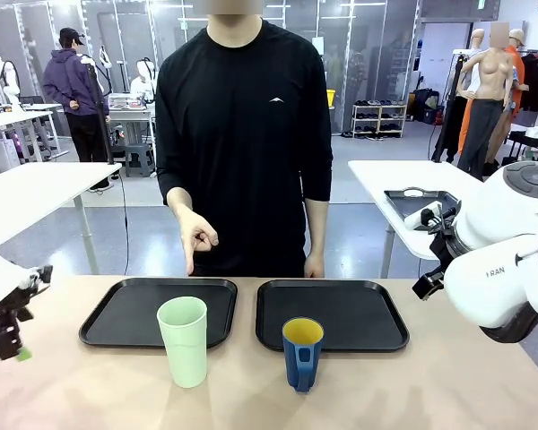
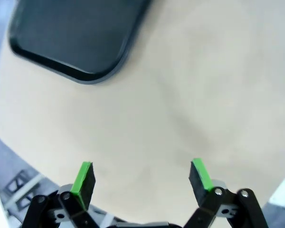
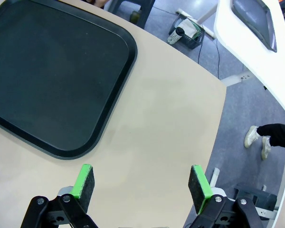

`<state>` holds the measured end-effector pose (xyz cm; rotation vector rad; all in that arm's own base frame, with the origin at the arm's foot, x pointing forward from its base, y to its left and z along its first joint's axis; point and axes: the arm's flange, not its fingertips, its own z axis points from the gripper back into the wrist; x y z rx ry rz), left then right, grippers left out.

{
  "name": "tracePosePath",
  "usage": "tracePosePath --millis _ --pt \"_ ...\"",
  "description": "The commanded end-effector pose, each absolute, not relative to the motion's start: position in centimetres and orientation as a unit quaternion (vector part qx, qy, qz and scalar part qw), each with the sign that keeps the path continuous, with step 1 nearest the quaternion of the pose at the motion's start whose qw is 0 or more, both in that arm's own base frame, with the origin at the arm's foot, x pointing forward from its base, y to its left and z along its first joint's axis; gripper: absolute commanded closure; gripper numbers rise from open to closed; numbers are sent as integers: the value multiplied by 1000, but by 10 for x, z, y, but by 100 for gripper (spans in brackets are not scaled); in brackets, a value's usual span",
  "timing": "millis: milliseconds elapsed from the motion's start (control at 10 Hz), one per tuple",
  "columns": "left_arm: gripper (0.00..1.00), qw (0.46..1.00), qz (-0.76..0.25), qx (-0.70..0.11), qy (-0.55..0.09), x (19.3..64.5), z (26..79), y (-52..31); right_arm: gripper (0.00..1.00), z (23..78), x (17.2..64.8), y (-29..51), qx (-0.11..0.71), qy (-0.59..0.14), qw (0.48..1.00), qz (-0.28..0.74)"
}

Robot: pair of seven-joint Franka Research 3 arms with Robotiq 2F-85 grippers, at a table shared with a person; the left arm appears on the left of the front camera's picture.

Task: Sort and store the cups by type.
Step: Pick up the Reusable plastic cup.

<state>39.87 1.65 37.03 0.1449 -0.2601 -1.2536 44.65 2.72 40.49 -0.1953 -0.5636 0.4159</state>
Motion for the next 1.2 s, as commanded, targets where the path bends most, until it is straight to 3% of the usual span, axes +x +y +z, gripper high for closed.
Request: tracePosePath --millis 0,300,1100 --pt "0 749 -650 78 -102 384 373 15 0 402 445 27 -95 -274 935 203" --pt "0 731 -671 0 -121 390 363 8 0 402 445 27 -95 -274 935 203" --pt "0 719 -683 5 -126 395 361 -9 0 402 445 27 -95 -274 935 203"
